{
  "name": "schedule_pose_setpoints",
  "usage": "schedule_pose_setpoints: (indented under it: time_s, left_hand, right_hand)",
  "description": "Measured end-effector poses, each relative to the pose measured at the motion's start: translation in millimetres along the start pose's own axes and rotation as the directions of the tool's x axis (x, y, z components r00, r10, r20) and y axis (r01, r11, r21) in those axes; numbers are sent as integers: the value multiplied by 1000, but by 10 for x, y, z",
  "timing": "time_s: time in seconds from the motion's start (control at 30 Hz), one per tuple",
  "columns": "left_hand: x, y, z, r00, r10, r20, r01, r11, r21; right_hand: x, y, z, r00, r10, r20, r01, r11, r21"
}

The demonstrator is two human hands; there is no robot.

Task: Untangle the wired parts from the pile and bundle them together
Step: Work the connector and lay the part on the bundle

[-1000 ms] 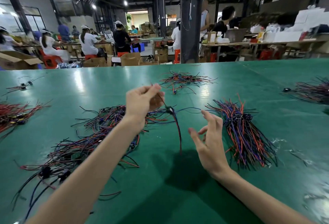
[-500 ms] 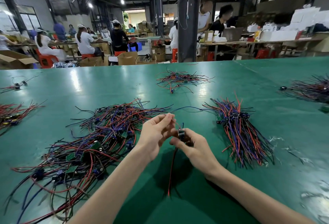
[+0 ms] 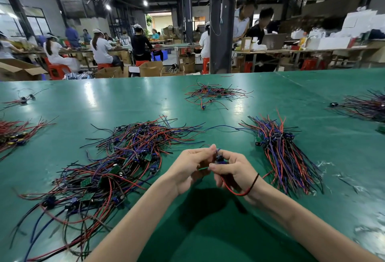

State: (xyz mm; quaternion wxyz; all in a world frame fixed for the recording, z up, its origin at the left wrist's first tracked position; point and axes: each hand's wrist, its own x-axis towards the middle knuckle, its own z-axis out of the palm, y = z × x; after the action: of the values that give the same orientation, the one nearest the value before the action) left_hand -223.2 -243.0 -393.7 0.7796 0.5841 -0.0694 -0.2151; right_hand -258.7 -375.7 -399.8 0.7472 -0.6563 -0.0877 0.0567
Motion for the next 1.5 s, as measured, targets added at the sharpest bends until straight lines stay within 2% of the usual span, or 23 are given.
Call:
schedule_pose_setpoints:
  time_s: [0.1, 0.23, 0.37, 0.43, 0.63, 0.83, 1.0, 1.13, 1.33, 1.5]
  left_hand:
    - [-3, 7, -29, 999, -15, 31, 18, 995, -102]
    - [10, 28, -30, 999, 31, -35, -36, 986, -160]
    - [1, 16, -34, 988, 107, -109, -111, 993, -36]
    - [10, 5, -35, 986, 129, -108, -133, 991, -31]
    - [19, -17, -35, 986, 137, -96, -140, 990, -21]
    - [-1, -20, -24, 979, 173, -106, -174, 985, 7]
    - [13, -50, -31, 941, 307, -142, -277, 940, 198]
    - [16, -67, -29, 917, 383, -108, -325, 878, 353]
    - [-16, -20, -19, 934, 334, -124, -292, 917, 271]
    - [-38, 7, -17, 942, 315, -114, -278, 924, 262]
  right_hand:
    - [3, 18, 8, 998, 64, 28, -65, 998, 18]
    - [3, 50, 36, 992, 126, 32, -126, 992, -4]
    - [-47, 49, 48, 990, 124, 73, -117, 988, -96]
    - [-70, 19, 57, 987, 124, 98, -114, 988, -100]
    - [-69, -21, 77, 991, 126, 42, -127, 991, 35]
    - [-53, -12, 60, 993, 110, -38, -115, 983, -144]
    - [-54, 13, 36, 988, 103, -119, -126, 968, -215]
    - [-32, 48, 36, 978, 110, -176, -143, 973, -183]
    - [-46, 27, 42, 986, 118, -117, -132, 984, -120]
    - [-36, 28, 28, 986, 99, -133, -113, 988, -103]
